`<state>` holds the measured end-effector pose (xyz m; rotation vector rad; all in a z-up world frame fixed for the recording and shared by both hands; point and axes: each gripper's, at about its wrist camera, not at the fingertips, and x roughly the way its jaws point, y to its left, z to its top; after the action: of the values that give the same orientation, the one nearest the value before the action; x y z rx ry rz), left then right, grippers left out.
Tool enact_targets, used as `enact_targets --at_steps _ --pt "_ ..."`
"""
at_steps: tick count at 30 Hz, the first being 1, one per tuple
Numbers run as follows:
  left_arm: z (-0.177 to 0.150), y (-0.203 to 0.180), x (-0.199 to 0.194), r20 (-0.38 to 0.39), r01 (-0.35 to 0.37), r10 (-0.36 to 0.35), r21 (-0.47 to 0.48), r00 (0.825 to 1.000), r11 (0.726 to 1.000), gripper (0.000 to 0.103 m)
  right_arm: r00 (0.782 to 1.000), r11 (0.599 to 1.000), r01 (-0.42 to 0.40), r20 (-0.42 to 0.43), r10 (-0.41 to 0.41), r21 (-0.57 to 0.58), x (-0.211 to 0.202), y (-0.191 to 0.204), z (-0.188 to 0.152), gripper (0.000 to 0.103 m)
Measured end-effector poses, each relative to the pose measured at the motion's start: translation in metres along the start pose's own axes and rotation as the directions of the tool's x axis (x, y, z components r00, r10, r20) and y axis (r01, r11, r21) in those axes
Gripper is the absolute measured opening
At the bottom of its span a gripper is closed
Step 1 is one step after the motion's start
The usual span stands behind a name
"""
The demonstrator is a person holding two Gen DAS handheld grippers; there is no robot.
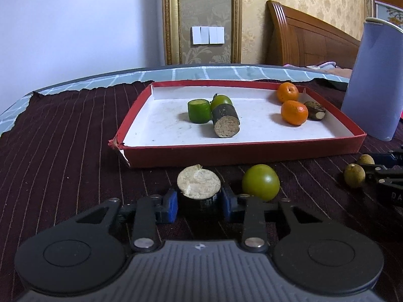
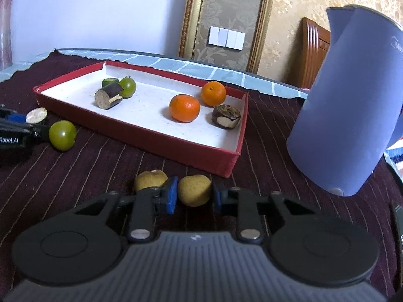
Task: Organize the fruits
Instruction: 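Grasp the second dark cylinder piece with the left tool while the right tool grasps a brown round fruit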
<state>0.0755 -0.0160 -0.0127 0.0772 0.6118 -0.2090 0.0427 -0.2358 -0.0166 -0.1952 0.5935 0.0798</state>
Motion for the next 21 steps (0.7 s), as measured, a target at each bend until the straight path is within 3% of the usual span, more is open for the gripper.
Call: enact_targets --at_steps 11,21 --pt "0.002 -0.004 -0.011 0.018 -0.033 0.034 -0.040 0.999 0.999 0.033 0.999 0.998 -0.003 0.038 0.001 0.064 -0.012 -0.005 0.001 0.027" --pt "0.009 -0.020 -0.011 0.031 -0.031 0.031 0.007 0.999 0.999 0.033 0.997 0.996 -0.025 0.076 0.019 0.084 -0.013 0.004 0.012 0.027"
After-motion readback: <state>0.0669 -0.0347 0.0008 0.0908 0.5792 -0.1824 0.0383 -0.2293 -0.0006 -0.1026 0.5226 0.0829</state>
